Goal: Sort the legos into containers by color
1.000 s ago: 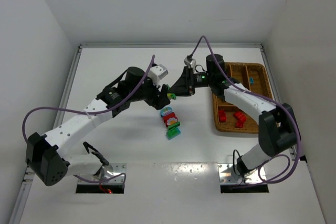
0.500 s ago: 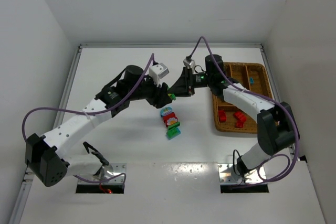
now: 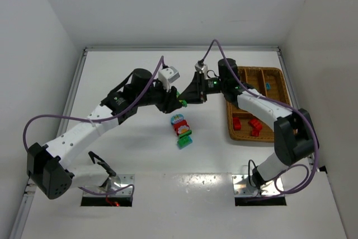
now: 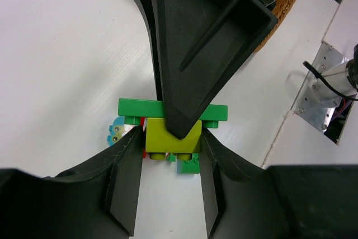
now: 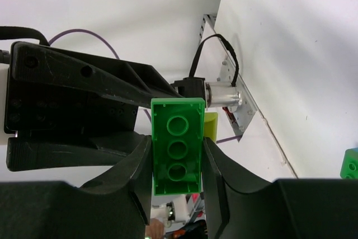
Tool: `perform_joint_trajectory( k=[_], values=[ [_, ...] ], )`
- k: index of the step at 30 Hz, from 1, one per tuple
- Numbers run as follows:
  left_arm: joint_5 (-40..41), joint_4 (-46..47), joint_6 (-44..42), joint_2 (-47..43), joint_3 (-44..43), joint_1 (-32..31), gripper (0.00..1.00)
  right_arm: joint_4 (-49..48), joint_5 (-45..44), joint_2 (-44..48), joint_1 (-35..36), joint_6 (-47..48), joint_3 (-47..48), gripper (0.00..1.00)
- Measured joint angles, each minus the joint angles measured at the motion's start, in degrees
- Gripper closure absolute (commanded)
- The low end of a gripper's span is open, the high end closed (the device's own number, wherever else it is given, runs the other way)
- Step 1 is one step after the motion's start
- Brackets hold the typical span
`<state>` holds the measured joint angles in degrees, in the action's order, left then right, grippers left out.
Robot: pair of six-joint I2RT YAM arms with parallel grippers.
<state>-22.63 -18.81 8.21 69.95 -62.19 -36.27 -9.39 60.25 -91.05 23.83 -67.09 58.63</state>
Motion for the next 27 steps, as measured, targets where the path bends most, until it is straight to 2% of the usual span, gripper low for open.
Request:
perform_joint_trajectory(
  k=[11,17,21,24,27],
  values=[
    [-5.0,1.7,0.0,0.5,0.0,3.1,1.00,0.8,-1.0,1.4,-2.2,-0.2,-1.0,0.84],
    [-5.2,0.2,0.0,0.4,0.1,8.1,1.00,3.3,-2.8,1.6,-8.1,2.7,-2.5,0.84],
    [-5.5,0.0,0.4,0.4,0.4,8.8,1.00,5.4,-4.5,1.6,-10.0,4.4,-2.9,0.84],
    [-5.4,-0.2,1.3,0.4,0.6,9.3,1.00,15.0,-11.3,2.0,-12.6,10.3,-1.3,0.84],
    [-4.7,-0.2,2.7,0.4,0.6,10.2,1.00,27.8,-29.4,3.0,-15.5,18.1,3.3,0.84]
  ],
)
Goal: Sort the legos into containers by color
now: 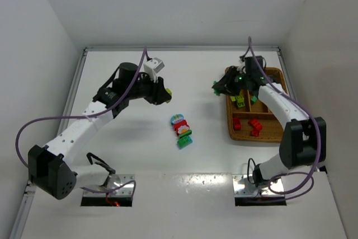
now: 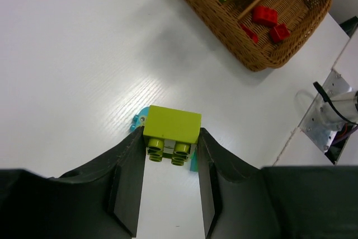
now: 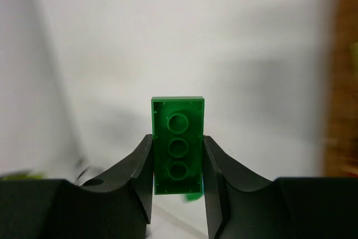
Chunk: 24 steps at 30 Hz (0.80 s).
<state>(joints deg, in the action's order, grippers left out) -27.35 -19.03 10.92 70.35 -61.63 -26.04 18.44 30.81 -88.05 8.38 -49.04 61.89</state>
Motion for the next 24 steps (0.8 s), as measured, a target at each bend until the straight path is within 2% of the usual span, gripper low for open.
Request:
perform_joint_trajectory(
  k=[4,10,14,16,21,24],
  values=[
    [1.0,-0.9,1.7,0.6,-0.4,1.0,1.00,7.7,-21.5,3.0,-3.5,6.4,3.2,0.84],
    [1.0,-1.5,3.4,5.0,-2.5,1.0,1.00,11.9,-37.3,-3.0,-10.8,11.6,10.0,0.84],
    [1.2,-2.1,4.6,7.4,-3.2,0.6,1.00,13.5,-43.6,-9.6,-13.9,13.1,13.9,0.82],
    [1.4,-2.3,5.2,8.4,-3.7,0.3,1.00,13.6,-45.8,-12.7,-14.4,13.6,15.9,0.78],
    [2.1,-2.4,7.1,11.3,-7.8,-2.2,1.00,13.8,-47.5,-18.6,-15.0,14.6,20.4,0.67],
    [2.3,-2.3,8.1,13.9,-10.8,-3.8,1.00,13.7,-47.5,-20.9,-15.1,14.8,22.2,0.67]
  ],
)
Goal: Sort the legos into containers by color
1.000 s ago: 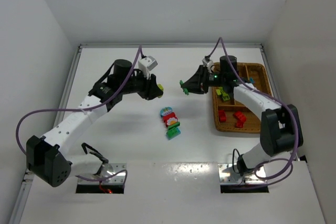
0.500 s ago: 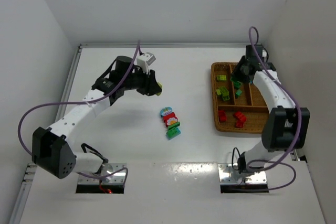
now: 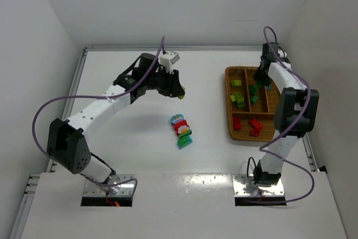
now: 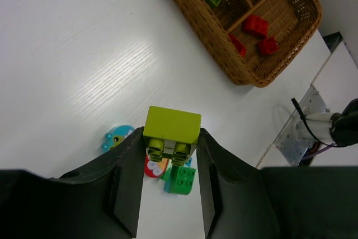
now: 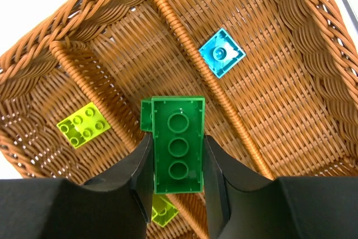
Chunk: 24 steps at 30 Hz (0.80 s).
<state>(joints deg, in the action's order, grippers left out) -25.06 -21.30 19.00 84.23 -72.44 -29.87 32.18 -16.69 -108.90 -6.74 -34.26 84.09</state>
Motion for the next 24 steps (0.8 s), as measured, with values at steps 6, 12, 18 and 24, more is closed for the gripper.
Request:
perform_joint_trajectory(
  k=[6,12,18,24],
  values=[
    [0.9,-0.1,2.6,5.0,-5.2,-2.4,1.00,0.0,0.2,-2.4,-0.2,0.2,0.7,0.40],
    [0.9,-0.1,4.3,10.6,-10.8,-4.5,1.00,0.5,0.7,-4.8,-0.2,0.6,2.5,0.29],
    [1.6,-0.4,7.0,19.1,-21.2,-7.0,1.00,-2.9,1.3,4.2,-0.2,-2.0,-5.0,0.40],
    [2.2,0.5,11.2,37.4,-42.1,-10.6,1.00,-6.1,2.3,34.4,1.4,-6.4,-22.9,0.29]
  ],
)
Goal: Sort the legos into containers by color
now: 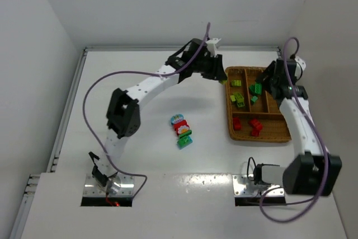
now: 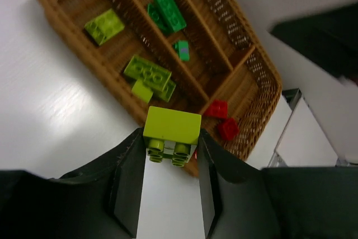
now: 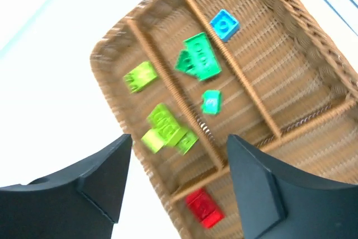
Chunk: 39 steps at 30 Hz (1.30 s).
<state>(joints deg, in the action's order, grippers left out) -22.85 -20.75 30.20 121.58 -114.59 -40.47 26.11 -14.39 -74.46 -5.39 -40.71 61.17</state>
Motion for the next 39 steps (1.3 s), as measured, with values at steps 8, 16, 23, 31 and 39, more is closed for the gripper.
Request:
perform_joint_trajectory(
  k=[8,16,23,31,39],
  values=[
    [-0.7,2.3,6.5,22.8,-21.7,-1.9,1.00,6.5,-2.1,24.3,1.5,-4.4,-12.0,0.23],
    [1.2,9.6,11.4,29.9,-24.9,-3.0,0.51,15.7,-4.5,41.4,2.6,-7.1,-14.1,0.23],
    [2.1,13.8,13.9,30.8,-26.6,-3.6,0.00,20.5,-5.3,39.7,2.6,-6.9,-12.7,0.22],
    [1.4,11.2,10.8,26.4,-20.9,-2.3,0.00,19.1,-0.1,38.7,2.9,-3.8,-12.7,0.23],
    [14.4,2.0,5.5,-11.5,17.2,8.5,0.00,9.9,13.7,19.6,21.1,1.2,-12.2,0.26]
  ],
)
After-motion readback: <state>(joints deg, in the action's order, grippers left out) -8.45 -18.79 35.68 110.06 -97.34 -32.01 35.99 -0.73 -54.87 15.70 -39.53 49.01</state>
